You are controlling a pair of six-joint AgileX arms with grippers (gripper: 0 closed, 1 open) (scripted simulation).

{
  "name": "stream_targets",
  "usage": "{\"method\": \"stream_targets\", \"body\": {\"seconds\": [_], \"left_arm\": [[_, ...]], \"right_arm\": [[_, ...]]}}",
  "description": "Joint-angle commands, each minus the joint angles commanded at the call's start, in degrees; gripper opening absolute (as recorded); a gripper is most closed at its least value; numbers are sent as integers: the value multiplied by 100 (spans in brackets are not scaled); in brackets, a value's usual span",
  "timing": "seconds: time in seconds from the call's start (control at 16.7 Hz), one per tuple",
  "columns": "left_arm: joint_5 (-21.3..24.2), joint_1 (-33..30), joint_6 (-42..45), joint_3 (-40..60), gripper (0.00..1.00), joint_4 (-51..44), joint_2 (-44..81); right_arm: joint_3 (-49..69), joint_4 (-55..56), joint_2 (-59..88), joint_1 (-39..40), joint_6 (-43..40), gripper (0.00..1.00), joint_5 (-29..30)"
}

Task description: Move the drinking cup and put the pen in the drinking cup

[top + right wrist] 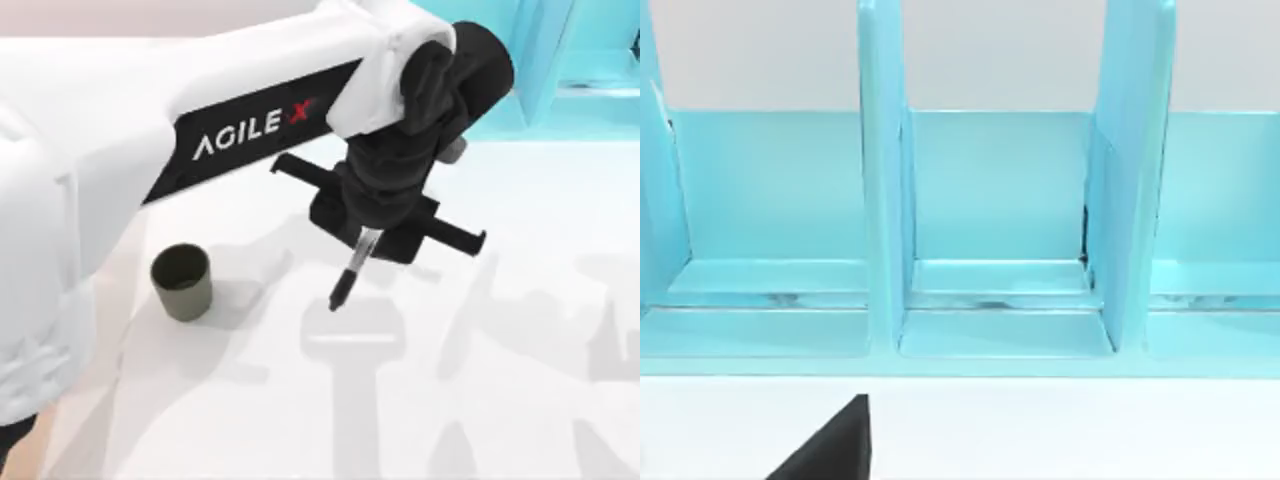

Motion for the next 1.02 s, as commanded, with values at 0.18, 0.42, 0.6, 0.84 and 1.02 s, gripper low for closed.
{"method": "stream_targets", "body": {"seconds": [0.18, 0.42, 0.6, 0.84, 1.02], "left_arm": [[-21, -171, -172, -245, 0, -182, -253], [-16, -141, -158, -223, 0, -168, -231], [-9, -91, -86, -463, 0, 67, -261], [54, 141, 160, -1264, 0, 1040, -667], [123, 392, 389, -2115, 0, 2106, -1220]], "right_arm": [[0, 0, 0, 0, 0, 100, 0], [0, 0, 0, 0, 0, 100, 0], [0, 0, 0, 0, 0, 100, 0], [0, 0, 0, 0, 0, 100, 0], [0, 0, 0, 0, 0, 100, 0]]}}
